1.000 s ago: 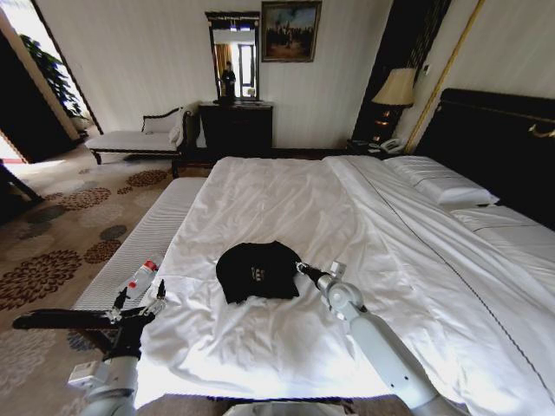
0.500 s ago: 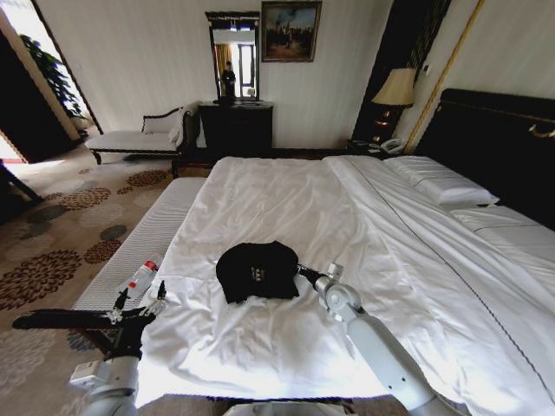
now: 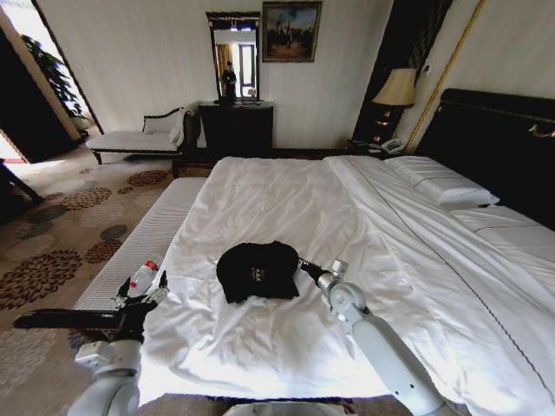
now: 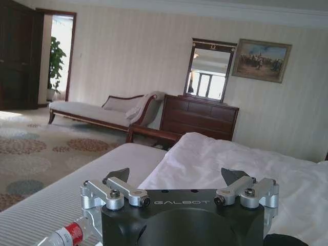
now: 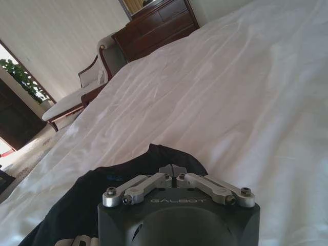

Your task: Fold the clothes on the bed.

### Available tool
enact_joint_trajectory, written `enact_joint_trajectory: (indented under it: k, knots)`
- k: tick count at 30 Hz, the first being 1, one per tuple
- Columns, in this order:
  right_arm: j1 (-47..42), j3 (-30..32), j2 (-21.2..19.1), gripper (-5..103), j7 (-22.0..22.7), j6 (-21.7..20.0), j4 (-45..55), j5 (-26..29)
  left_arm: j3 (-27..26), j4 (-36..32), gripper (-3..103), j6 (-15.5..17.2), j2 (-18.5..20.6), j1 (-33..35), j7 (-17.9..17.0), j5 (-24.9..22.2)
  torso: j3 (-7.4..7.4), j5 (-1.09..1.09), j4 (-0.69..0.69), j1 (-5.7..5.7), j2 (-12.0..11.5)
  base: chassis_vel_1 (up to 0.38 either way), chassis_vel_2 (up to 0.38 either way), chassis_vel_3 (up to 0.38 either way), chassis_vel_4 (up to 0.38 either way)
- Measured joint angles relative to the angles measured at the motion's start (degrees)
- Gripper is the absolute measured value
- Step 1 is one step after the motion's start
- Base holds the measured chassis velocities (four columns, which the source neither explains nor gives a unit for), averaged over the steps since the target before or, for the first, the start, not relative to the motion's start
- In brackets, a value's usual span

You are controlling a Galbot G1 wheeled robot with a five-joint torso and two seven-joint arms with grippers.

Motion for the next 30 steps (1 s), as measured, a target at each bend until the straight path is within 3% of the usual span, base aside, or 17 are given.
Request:
enact_joint_trajectory:
  k: [5,6,9,11,15,20,23,26,29,30]
  knots:
    - [-2.3,1.5,-0.9,0,-0.2,0.9,2.2,-1.0,2.2,6.9,100,8.9,8.1,-8.4,-3.9,-13.7,0.00,0.00,-0.01,0.00,0.0,0.000,0.000,0.000,0.000]
    - [-2.3,1.5,-0.9,0,-0.2,0.9,2.2,-1.0,2.2,6.9,100,8.9,8.1,-8.4,-3.9,-13.7,0.00,0.00,-0.01,0.00,0.0,0.000,0.000,0.000,0.000]
    - [-3.2,2.0,-0.9,0,-0.7,1.5,2.3,-1.5,5.0,12.0,100,13.7,10.7,-13.4,-4.9,-23.0,0.00,0.00,0.01,0.00,0.0,0.000,0.000,0.000,0.000]
    - [-3.4,2.1,-0.7,0,-0.9,1.8,2.3,-1.8,6.6,14.3,100,14.2,11.0,-15.8,-4.9,-24.7,0.00,-0.01,0.00,0.00,0.0,0.000,0.000,0.000,0.000]
    - [-3.7,2.1,0.6,0,-1.0,2.4,1.3,-2.0,9.1,17.7,100,13.9,9.6,-19.8,-5.1,-25.1,0.00,0.00,-0.02,0.01,0.0,0.000,0.000,0.000,0.000]
    - [-3.6,1.6,2.2,-2,-1.4,3.1,-0.1,-0.9,8.4,17.4,100,11.6,7.7,-18.0,-4.5,-23.4,0.00,0.00,0.02,0.00,0.0,0.000,0.000,0.000,0.000]
    - [-2.8,0.8,2.7,14,-1.8,2.9,-2.0,0.5,7.1,16.4,100,10.4,7.4,-15.6,-3.4,-22.6,0.00,0.01,0.02,-0.01,0.0,0.000,0.000,0.000,0.000]
    - [-1.7,0.2,3.0,19,-1.8,2.8,-4.1,1.3,6.7,16.0,100,9.7,7.5,-14.3,-2.6,-21.4,0.00,0.00,0.02,-0.01,0.0,0.000,0.000,0.000,0.000]
    - [0.3,-0.6,3.8,35,-1.5,2.7,-7.1,2.0,6.3,15.3,100,9.1,7.2,-13.2,-2.2,-20.5,0.00,0.01,0.00,-0.01,0.0,0.000,0.000,0.000,0.000]
    - [0.3,-0.6,3.8,35,-1.5,2.7,-7.1,2.0,6.3,15.3,100,9.1,7.2,-13.2,-2.2,-20.5,0.00,0.01,0.00,-0.01,0.0,0.000,0.000,0.000,0.000]
